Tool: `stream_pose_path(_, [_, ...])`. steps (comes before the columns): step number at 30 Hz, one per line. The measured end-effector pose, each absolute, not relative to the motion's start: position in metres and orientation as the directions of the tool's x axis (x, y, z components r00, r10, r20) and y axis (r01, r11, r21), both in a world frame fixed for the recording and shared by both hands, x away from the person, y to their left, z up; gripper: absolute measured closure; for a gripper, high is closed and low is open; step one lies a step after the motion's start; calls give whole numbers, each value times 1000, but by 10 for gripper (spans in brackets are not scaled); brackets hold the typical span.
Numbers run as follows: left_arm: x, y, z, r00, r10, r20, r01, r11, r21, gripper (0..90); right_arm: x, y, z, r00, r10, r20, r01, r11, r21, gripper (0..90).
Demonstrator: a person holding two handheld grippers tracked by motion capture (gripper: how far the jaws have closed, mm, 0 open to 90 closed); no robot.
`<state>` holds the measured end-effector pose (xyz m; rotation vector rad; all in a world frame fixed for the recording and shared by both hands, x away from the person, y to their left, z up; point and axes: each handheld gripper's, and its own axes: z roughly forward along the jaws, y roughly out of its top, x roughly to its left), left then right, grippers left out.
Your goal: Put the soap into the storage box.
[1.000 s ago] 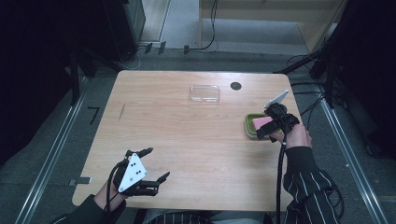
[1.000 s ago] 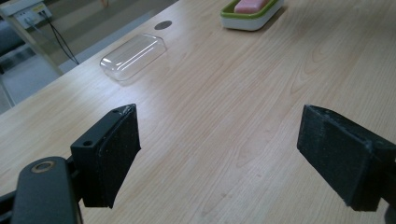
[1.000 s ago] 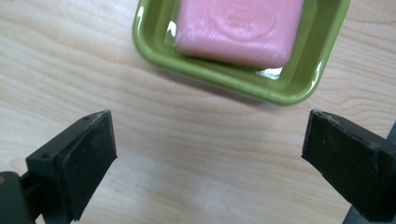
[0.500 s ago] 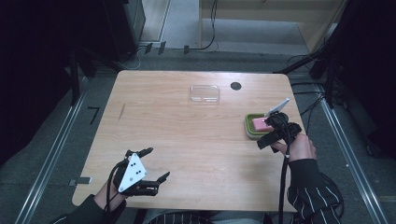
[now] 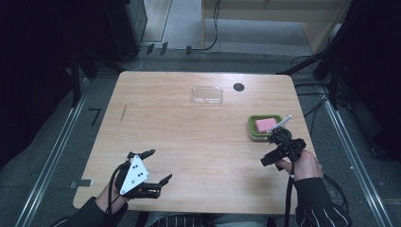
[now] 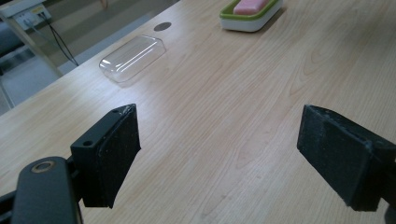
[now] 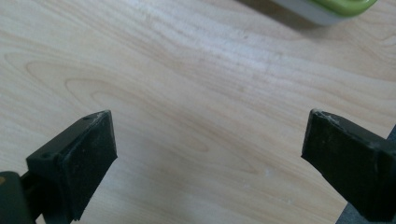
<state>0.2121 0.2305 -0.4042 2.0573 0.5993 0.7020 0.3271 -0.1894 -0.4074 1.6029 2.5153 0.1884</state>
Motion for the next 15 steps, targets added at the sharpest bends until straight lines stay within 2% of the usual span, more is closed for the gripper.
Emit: stream_pose_path(15, [213, 229, -404, 731, 631, 260, 150, -520, 841, 140, 281, -196, -431, -417, 905, -80, 884, 424, 195, 50])
